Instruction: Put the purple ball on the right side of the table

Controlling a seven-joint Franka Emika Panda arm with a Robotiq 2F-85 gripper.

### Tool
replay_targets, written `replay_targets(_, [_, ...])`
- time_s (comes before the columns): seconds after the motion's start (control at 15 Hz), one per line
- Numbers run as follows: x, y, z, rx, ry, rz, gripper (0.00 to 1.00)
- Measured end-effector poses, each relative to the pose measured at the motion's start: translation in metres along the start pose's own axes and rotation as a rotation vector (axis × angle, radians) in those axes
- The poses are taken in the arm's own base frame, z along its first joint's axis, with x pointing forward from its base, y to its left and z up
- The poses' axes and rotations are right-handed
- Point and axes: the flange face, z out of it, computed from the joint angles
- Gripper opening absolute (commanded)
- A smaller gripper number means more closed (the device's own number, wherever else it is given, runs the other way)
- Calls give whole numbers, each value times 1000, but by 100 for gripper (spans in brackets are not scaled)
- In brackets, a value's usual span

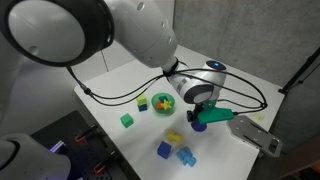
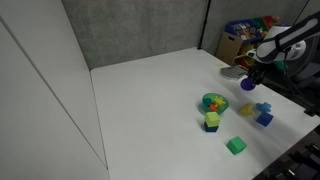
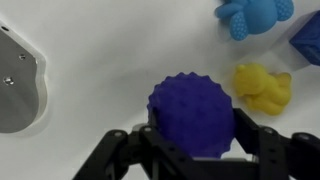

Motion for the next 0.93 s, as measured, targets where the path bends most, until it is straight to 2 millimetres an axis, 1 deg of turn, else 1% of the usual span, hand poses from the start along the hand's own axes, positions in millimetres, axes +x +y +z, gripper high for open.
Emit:
replay_targets(0.07, [-3,3,5,1,-5,3,99])
replay_targets(0.13, [-5,5,9,2,-9,5,100])
replay_targets(0.27, [-6,8,12,0,-10,7,100])
replay_targets(0.47, [-4,10,9,-8,-7,5,100])
replay_targets(0.67, [4,11,-1,-21,1,-4,100])
replay_targets(0.93, [27,10,-30,-57,20,8,100])
